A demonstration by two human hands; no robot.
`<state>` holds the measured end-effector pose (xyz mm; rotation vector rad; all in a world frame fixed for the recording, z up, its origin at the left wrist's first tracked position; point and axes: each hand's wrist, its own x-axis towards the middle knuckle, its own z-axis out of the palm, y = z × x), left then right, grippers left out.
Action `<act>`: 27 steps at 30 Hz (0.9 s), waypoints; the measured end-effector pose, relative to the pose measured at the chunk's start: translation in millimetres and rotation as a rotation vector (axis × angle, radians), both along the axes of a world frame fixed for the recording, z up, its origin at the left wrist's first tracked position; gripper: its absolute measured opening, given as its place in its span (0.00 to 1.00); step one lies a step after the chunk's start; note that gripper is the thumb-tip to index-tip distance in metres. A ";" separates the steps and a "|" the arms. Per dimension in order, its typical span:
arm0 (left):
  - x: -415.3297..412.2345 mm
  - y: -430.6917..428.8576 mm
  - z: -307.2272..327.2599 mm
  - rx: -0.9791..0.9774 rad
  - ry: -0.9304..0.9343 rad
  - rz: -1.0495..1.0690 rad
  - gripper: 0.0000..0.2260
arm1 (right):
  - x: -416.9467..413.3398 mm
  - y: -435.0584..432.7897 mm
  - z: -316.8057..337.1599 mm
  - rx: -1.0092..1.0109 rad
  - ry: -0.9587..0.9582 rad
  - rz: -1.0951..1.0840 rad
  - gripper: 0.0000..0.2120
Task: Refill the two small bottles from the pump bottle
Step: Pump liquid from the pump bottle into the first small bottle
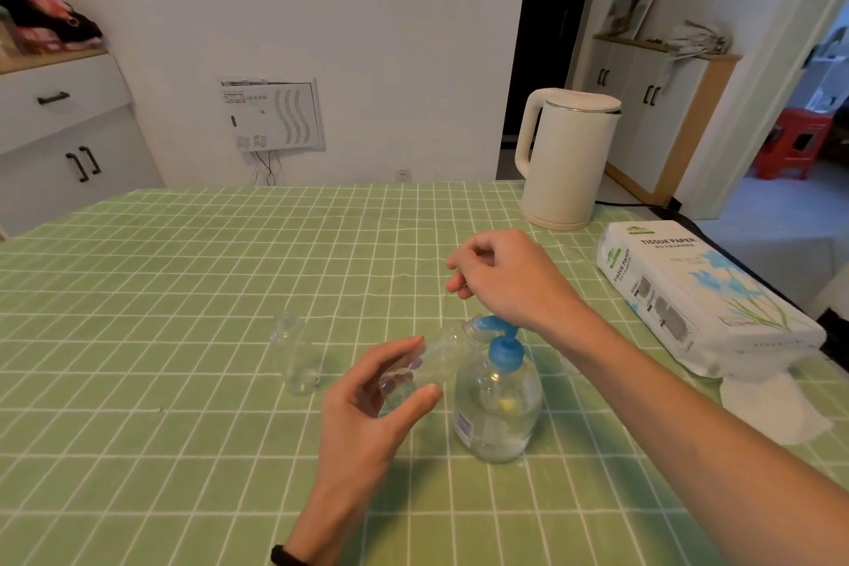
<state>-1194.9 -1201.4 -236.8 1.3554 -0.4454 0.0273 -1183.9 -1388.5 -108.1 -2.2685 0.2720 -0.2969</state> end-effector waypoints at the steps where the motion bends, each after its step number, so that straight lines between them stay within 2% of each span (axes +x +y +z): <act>1: -0.2 0.2 0.2 -0.002 0.005 -0.002 0.22 | 1.0 1.2 -3.2 0.001 0.020 -0.004 0.12; 5: -0.3 0.3 1.2 -0.003 0.009 -0.001 0.22 | 2.1 1.2 -12.2 0.084 0.142 -0.005 0.16; 13: 3.0 2.4 -5.2 0.015 -0.003 0.000 0.23 | 3.4 -1.4 -24.7 0.082 0.199 -0.022 0.16; 27: 2.4 1.9 -8.1 -0.019 0.011 0.026 0.24 | -0.7 1.8 -11.5 -0.007 0.131 -0.032 0.25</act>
